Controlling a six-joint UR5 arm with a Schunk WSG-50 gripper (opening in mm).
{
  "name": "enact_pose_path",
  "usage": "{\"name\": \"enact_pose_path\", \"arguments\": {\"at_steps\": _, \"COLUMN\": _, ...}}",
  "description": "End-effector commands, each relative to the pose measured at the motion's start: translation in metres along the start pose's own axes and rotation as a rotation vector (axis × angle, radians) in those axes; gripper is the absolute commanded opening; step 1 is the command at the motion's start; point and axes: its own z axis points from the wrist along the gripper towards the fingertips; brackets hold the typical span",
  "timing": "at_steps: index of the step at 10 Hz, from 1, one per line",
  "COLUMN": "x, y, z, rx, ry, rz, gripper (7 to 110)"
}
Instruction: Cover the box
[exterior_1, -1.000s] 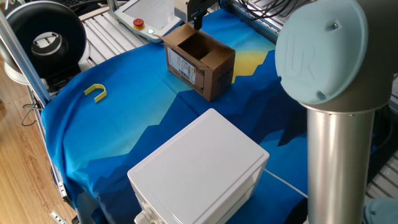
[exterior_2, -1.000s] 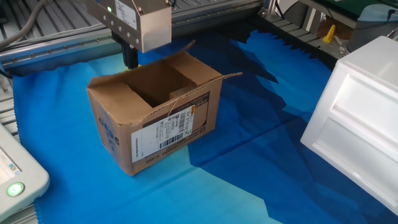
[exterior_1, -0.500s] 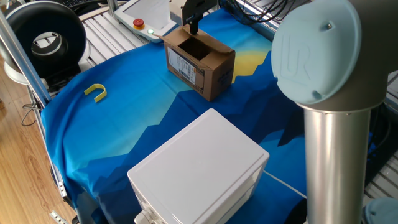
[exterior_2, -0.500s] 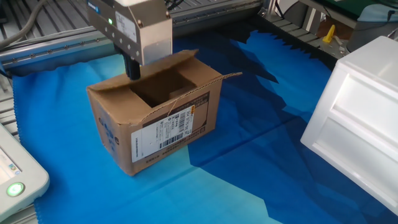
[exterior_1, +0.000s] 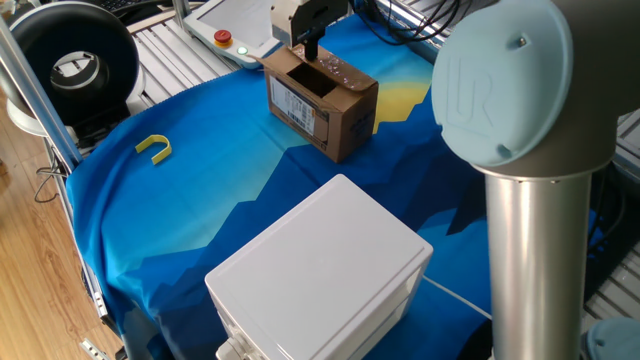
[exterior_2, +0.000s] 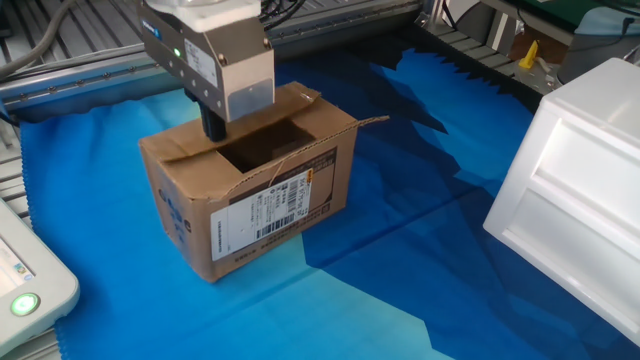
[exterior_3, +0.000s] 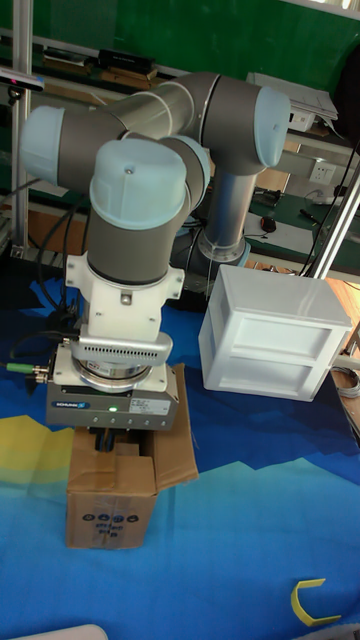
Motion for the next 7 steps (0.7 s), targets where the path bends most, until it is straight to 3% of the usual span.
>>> {"name": "enact_pose_path", "arguments": {"at_steps": 1, "x": -0.0025, "y": 0.0001, "z": 0.0065, "rx": -0.003, "ry": -0.002, "rz": 0.006, "gripper": 7}}
{"name": "enact_pose_path", "arguments": {"at_steps": 7, "x": -0.0043, "y": -0.0008, "z": 0.0125, "rx": 0.007, "ry": 0.001, "rz": 0.006, "gripper": 7}}
